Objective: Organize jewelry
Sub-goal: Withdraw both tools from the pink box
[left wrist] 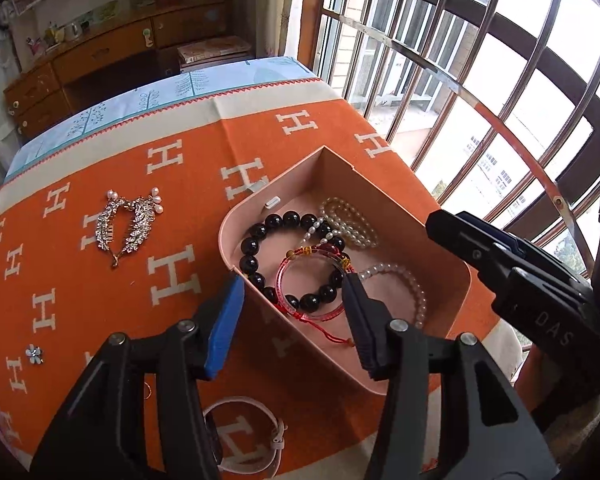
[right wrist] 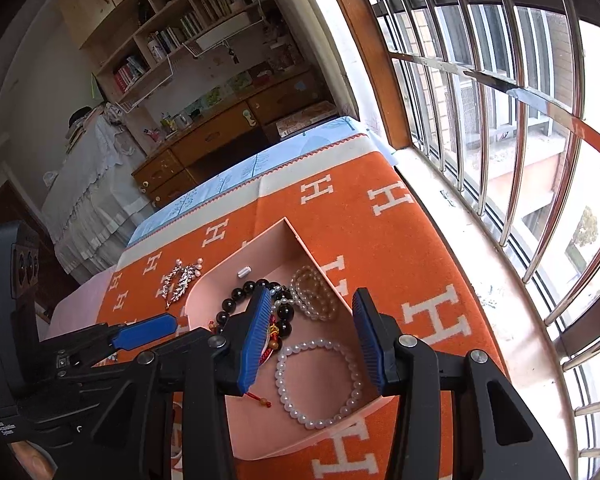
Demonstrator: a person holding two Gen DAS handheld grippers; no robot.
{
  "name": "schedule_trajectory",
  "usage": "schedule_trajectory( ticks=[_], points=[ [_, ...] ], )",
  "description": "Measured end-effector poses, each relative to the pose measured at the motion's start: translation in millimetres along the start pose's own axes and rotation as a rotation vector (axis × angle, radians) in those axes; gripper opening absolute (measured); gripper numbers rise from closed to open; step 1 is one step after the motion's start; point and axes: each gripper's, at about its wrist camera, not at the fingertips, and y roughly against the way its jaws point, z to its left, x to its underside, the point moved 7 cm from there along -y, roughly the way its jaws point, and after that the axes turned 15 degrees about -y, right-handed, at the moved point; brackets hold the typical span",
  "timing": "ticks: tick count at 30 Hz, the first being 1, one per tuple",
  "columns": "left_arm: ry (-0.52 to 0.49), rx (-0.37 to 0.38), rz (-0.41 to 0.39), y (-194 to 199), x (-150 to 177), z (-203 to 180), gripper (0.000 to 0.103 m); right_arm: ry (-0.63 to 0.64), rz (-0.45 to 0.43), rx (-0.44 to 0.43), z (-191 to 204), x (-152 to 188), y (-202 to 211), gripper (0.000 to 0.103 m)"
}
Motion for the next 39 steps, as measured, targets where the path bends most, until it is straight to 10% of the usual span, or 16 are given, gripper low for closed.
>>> schedule_trajectory(
  ticks=[26, 39],
  points=[
    [0.235, -0.209, -0.064, 135, 120, 127, 0.054, 0.206, 0.015, -0.074, 120, 64, 33, 0.044],
    [0.231, -0.166, -0.002, 121, 169, 129, 0.054, 0.23, 0.295, -0.081, 140, 136, 18, 0.044]
  ],
)
